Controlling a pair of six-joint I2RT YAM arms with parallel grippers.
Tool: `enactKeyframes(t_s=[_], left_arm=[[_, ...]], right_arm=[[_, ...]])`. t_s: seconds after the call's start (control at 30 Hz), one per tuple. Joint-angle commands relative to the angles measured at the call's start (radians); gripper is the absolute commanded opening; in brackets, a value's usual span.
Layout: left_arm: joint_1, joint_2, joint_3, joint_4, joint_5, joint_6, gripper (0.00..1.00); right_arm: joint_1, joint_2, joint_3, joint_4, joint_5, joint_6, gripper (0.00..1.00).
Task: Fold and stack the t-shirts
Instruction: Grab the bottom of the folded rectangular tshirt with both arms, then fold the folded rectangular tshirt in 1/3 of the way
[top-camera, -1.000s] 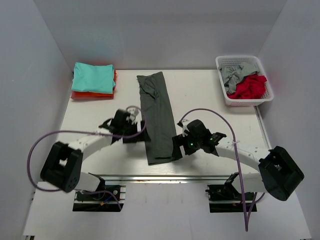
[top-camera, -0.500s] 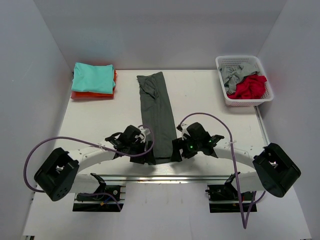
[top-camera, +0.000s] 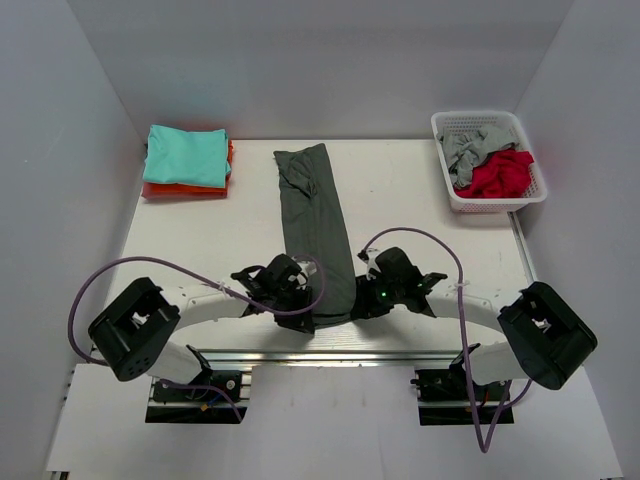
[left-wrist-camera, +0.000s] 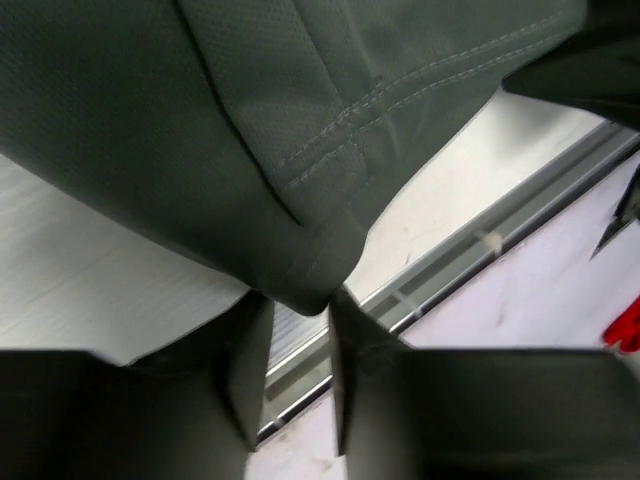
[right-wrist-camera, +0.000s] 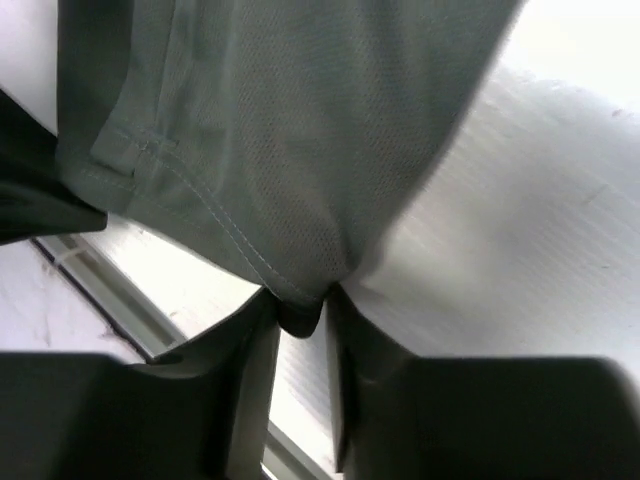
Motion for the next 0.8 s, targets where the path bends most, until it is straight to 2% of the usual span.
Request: enactKeyframes(t_s=[0.0, 0.03, 0.07, 0.2, 0.37, 0.5, 0.67, 0.77], left_arm=[[-0.025, 0.065, -0.009, -0.102, -0.135, 0.007, 0.35], [-0.025, 0.065, 0.0, -0.118, -0.144, 0.007, 0.31], [-0.025, 0.065, 0.0, -0.127, -0.153, 0.007, 0.27], [-0.025, 0.044, 0.011, -0.17, -0.181, -0.016, 0.0], [-0.034, -0.03, 0.069, -0.188, -0.199, -0.025, 0.0], [-0.034, -0.08, 0.13, -0.22, -0.265, -0.034, 0.0], [-0.013, -0.081, 0.205, -0.221, -0.386, -0.043, 0.0], [-0.002, -0.059, 0.268, -0.28, -0.449, -0.052, 0.0]], right_arm=[[-0.009, 0.027, -0.024, 0.049, 0.023, 0.008, 0.29], [-0.01, 0.027, -0.027, 0.052, 0.029, 0.007, 0.1], [-0.012, 0.031, -0.025, 0.054, 0.032, 0.004, 0.01], [-0.012, 0.024, -0.015, 0.023, 0.014, -0.035, 0.0], [-0.009, -0.062, -0.018, -0.013, 0.023, -0.033, 0.0], [-0.01, -0.122, 0.007, -0.004, 0.069, -0.042, 0.0], [-0.012, -0.061, 0.147, -0.021, 0.135, -0.07, 0.0], [-0.016, 0.002, 0.208, -0.059, 0.166, -0.076, 0.0]])
